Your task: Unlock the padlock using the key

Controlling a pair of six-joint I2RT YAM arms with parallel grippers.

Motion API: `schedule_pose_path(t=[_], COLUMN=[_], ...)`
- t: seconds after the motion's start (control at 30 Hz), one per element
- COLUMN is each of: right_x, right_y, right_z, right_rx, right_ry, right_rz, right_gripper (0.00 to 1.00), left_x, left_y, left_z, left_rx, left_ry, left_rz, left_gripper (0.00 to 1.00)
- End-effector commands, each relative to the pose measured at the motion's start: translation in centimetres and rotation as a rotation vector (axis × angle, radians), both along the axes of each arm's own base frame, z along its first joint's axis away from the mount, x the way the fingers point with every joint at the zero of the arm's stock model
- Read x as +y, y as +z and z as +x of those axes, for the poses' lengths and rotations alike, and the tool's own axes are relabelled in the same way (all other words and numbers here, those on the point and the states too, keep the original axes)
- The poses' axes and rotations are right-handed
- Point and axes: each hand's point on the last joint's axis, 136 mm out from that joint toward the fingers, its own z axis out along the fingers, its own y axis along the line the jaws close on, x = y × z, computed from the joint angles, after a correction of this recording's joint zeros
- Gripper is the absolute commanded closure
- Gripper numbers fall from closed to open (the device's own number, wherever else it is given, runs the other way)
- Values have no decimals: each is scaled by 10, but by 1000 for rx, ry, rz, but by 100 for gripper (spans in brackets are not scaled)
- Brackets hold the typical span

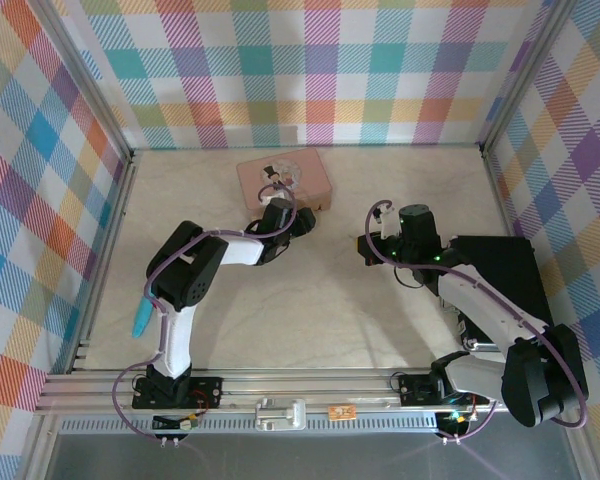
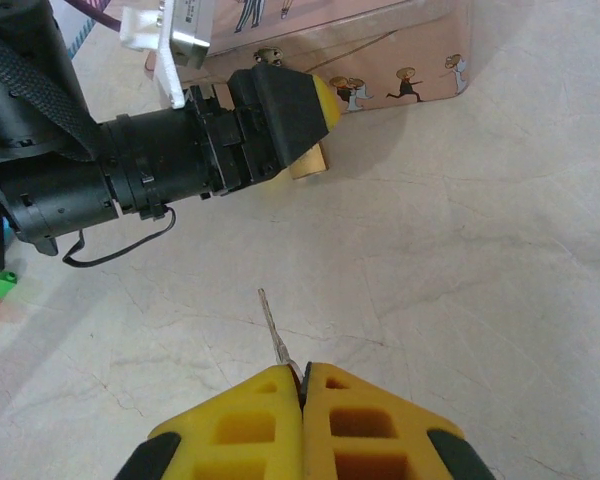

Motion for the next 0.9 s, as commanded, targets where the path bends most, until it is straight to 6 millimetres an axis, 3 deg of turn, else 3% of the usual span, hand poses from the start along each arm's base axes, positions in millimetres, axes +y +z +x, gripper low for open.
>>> schedule_pose_path(t=[0.0, 0.23, 0.43, 0.6, 0.87], right_x=[4, 5, 4, 9, 23], right_y=[2, 7, 7, 14, -9], right_z=[-3, -6, 5, 18, 18], right_rx=[-12, -14, -10, 21, 162], right_ry=[21, 36, -12, -52, -25], right_rz=[16, 8, 22, 95, 231], right_gripper=[100, 100, 100, 100, 100], left_x=[-10, -13, -14, -12, -15], left_y=[-21, -30, -33, -32, 2], left_z=[-1, -6, -14, -24, -29], left_rx=[-7, -36, -20, 36, 93], left_ry=[-43, -94, -111, -103, -95], left_rz=[-10, -20, -44, -104, -423], left_gripper=[43, 60, 77, 98, 100])
